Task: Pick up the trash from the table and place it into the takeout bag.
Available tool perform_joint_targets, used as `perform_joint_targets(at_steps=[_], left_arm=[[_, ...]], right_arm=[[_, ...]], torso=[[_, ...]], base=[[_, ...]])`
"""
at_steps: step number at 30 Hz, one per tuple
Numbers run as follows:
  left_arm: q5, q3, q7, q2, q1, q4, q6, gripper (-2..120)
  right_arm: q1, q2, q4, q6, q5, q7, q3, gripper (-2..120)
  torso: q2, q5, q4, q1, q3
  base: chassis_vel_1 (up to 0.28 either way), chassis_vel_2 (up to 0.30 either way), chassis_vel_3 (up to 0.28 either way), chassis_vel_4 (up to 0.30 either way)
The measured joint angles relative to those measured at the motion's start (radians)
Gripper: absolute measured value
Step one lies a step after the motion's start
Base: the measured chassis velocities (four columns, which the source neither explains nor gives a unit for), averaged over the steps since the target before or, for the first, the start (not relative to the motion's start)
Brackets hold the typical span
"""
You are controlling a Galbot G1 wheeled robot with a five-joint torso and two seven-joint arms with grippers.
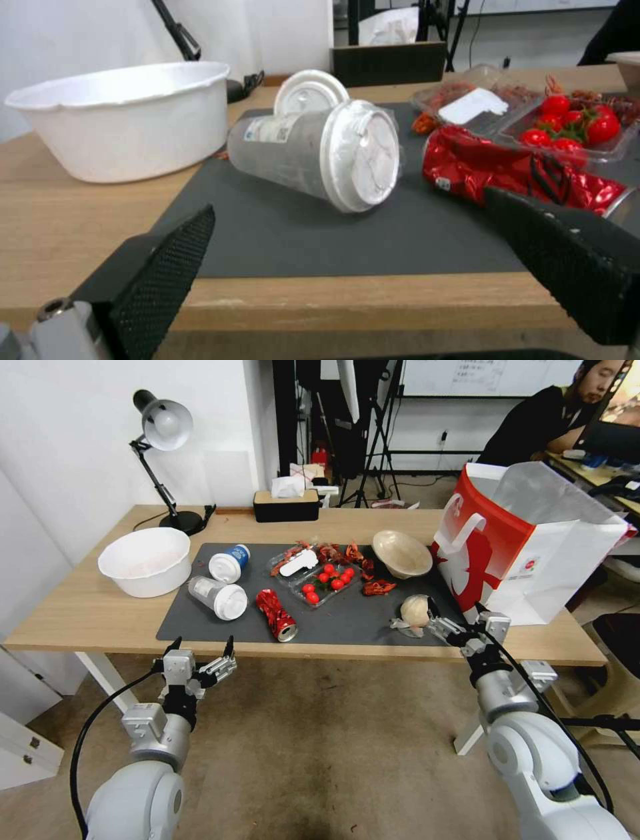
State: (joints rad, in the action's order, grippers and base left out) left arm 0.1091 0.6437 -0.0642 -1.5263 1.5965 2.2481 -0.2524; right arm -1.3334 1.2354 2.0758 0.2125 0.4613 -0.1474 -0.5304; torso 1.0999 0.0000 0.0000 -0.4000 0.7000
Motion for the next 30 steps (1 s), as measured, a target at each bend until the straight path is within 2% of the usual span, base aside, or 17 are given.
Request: perform_joint_targets(at_steps=[11,18,25,30], left_arm=[[-0.021,0.006,0.000,-0.008,0.013,-0.001,0.033,100],[-0.028,0.010,0.000,-0.012,0.016,-0.005,0.049,100],[-0.038,0.012,0.002,-0.017,0.019,-0.014,0.070,100],[-0.044,0.013,0.004,-0.020,0.022,-0.016,0.085,100]], right_arm=[[0.112,-0.024,-0.154,0.020,0.016,-0.043,0.100,100],[0.152,-0.021,-0.195,0.034,0.026,-0.054,0.129,97],[0.172,-0.019,-0.218,0.040,0.026,-0.059,0.142,86],[0.177,-0.018,-0.224,0.053,0.025,-0.066,0.145,69]], torso=[[0.000,-0.0001,0.0001,0.000,0.000],[0.000,-0.0001,0.0000,0.000,0.000],[0.000,-0.0001,0.0000,0.000,0.000],[0.000,0.0000,0.0000,0.000,0.000]], base=[[0.000,0.000,0.000,0.000],[0.000,0.000,0.000,0.000],[0.000,0.000,0.000,0.000],[0.000,0.000,0.000,0.000]])
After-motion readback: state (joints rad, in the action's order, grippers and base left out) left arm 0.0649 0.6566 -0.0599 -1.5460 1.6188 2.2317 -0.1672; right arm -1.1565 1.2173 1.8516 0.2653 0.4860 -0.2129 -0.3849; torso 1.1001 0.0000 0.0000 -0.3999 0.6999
